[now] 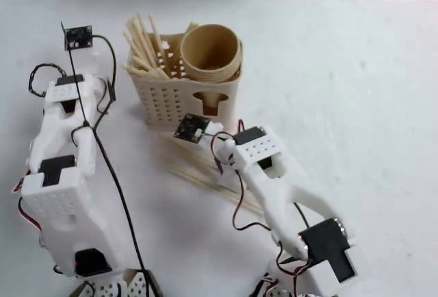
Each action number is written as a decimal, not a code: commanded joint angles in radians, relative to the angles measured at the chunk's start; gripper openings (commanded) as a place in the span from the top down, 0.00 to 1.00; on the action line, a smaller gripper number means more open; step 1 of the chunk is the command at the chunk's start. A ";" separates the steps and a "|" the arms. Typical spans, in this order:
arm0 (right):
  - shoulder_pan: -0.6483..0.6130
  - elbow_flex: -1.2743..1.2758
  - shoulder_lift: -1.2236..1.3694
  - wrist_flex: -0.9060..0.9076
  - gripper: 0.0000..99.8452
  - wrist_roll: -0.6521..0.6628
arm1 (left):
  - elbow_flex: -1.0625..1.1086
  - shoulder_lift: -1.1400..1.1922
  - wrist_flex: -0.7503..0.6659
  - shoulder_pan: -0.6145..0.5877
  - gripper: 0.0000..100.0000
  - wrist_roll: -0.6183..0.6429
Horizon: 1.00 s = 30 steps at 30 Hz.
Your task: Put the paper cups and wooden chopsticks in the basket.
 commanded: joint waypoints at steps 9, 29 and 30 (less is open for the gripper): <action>-0.108 -0.008 -0.044 -0.076 0.89 -0.054 | -0.034 -0.007 -0.018 -0.007 0.88 -0.002; -0.120 -0.106 0.111 -0.280 0.89 -0.153 | -0.034 -0.005 -0.020 -0.002 0.88 -0.002; -0.114 -0.123 0.139 -0.275 0.89 -0.153 | -0.034 -0.005 -0.020 -0.002 0.88 -0.002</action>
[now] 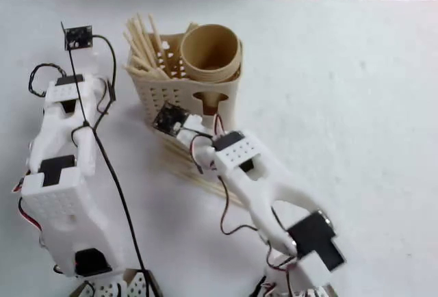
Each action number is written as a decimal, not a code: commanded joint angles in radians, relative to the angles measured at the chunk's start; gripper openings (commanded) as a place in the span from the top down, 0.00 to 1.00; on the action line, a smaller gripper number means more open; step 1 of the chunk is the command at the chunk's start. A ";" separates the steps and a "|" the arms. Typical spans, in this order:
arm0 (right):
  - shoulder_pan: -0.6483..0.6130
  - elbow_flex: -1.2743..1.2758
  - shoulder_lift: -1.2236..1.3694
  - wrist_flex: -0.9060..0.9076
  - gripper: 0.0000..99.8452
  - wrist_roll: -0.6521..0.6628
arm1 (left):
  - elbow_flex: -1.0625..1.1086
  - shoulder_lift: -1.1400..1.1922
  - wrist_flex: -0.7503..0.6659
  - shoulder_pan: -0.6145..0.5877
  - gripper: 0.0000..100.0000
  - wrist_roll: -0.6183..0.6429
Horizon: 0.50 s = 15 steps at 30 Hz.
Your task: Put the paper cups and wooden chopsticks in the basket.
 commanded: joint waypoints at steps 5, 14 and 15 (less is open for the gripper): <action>0.031 -0.103 0.111 -0.005 0.89 -0.005 | -0.034 -0.005 -0.020 -0.002 0.88 -0.002; 0.039 -0.103 0.071 0.085 0.98 -0.009 | -0.034 -0.005 -0.020 -0.004 0.88 -0.002; 0.039 -0.101 0.042 0.107 0.99 -0.009 | -0.034 -0.005 -0.020 -0.004 0.88 -0.002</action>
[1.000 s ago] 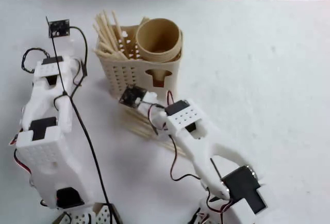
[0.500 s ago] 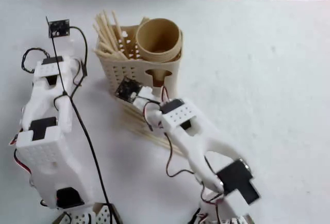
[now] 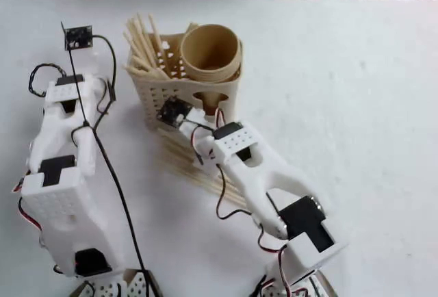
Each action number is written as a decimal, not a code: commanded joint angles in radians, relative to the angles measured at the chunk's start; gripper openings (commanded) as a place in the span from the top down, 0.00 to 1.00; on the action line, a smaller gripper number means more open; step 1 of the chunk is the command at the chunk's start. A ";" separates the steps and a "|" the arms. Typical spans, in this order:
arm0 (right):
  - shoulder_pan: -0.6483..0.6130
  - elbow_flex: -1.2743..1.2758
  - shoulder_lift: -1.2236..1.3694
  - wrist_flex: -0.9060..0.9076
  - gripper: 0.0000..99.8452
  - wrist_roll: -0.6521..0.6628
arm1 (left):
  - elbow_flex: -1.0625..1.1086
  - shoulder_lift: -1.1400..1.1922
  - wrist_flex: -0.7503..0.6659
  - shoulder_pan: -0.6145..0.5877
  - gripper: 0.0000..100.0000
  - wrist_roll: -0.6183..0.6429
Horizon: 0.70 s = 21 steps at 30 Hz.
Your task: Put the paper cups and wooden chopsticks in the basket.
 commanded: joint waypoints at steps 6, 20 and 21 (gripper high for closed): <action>-0.001 0.106 -0.380 0.102 0.98 -0.055 | -0.034 -0.005 -0.020 -0.005 0.88 -0.002; -0.133 -0.107 -1.098 0.159 0.98 -0.061 | -0.034 -0.005 -0.020 -0.004 0.88 -0.002; -0.136 -0.163 -1.069 0.117 0.98 -0.068 | -0.034 -0.005 -0.020 -0.004 0.88 -0.002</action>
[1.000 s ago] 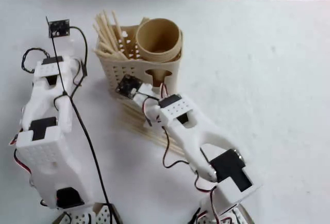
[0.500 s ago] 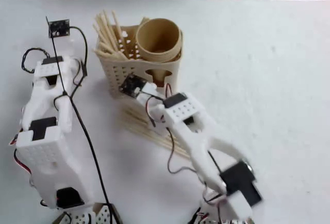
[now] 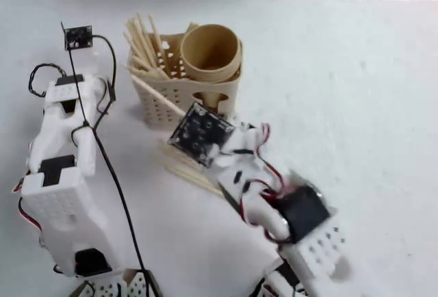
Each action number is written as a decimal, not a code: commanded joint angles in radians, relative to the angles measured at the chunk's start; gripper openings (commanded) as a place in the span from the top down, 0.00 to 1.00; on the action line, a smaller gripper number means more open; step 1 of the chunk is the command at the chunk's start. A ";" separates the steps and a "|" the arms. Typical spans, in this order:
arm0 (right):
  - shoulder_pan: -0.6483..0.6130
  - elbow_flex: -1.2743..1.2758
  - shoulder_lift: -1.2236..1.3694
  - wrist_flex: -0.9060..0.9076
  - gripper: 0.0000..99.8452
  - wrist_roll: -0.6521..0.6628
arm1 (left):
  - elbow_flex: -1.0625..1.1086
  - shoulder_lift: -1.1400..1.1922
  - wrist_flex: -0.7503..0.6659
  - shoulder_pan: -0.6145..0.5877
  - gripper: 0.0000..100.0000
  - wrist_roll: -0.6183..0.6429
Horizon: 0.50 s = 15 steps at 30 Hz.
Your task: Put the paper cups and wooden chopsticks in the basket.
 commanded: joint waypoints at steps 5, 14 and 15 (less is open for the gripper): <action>-0.021 -0.359 0.251 -0.406 0.98 -0.169 | -0.034 -0.005 -0.020 -0.007 0.88 -0.002; -0.025 -0.626 0.700 -0.644 0.98 -0.150 | -0.043 0.016 -0.020 -0.004 0.88 -0.002; -0.022 -0.647 0.737 -0.644 0.98 -0.150 | -0.044 0.019 -0.020 -0.004 0.88 -0.002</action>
